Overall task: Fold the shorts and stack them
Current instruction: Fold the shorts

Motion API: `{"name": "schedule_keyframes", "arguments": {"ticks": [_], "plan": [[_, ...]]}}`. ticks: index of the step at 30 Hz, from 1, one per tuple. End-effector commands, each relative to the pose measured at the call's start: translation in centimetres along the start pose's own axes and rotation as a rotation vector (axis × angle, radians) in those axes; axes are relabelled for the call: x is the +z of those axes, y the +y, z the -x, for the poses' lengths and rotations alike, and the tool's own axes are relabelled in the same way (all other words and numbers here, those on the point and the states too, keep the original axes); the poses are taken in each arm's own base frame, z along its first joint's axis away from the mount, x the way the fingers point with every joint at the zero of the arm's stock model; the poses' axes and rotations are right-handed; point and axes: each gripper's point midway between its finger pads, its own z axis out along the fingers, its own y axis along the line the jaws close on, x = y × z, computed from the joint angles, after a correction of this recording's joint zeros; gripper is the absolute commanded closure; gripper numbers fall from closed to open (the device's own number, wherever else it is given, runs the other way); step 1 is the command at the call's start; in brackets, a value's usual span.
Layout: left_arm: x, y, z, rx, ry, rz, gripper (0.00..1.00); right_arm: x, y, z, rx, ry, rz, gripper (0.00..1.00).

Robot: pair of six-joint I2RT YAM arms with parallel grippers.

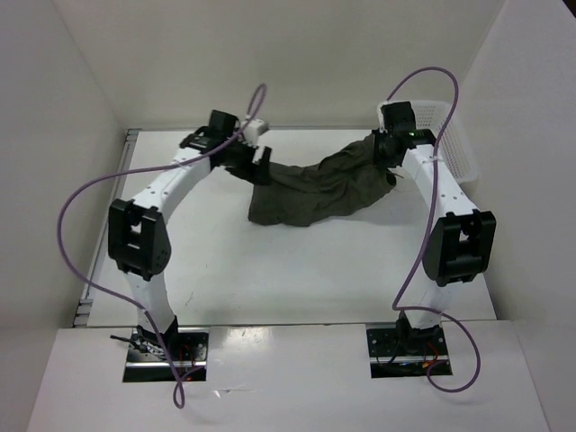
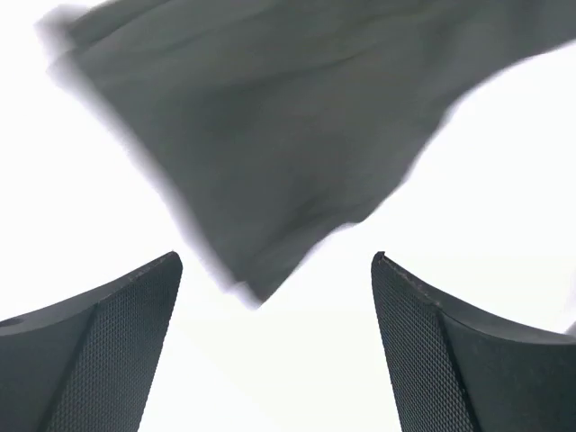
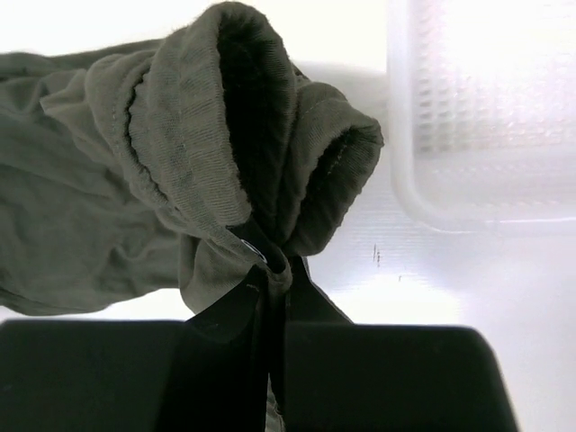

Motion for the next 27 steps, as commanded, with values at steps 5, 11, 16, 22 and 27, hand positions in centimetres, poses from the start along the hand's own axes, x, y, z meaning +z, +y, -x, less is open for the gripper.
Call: {"name": "schedule_keyframes", "arguments": {"ticks": [5, 11, 16, 22, 27], "plan": [[3.7, 4.4, -9.9, -0.152, 0.191, 0.012, 0.08, -1.0, 3.8, 5.4, 0.013, -0.14, 0.017, 1.0], [7.4, 2.5, -9.4, -0.15, 0.198, -0.133, 0.08, 0.0, 9.7, 5.5, 0.008, -0.133, 0.094, 1.0], [9.2, 1.1, -10.4, -0.143, 0.235, -0.177, 0.34, 1.0, 14.2, 4.3, -0.005, -0.107, 0.148, 1.0], [9.6, 1.1, -10.6, -0.144, 0.234, -0.186, 0.6, 0.8, 22.6, 3.3, -0.025, -0.104, 0.265, 1.0], [9.6, 1.9, -11.0, -0.159, 0.226, -0.185, 0.61, 2.0, 25.2, 1.0, -0.027, -0.063, 0.268, 1.0]]}}
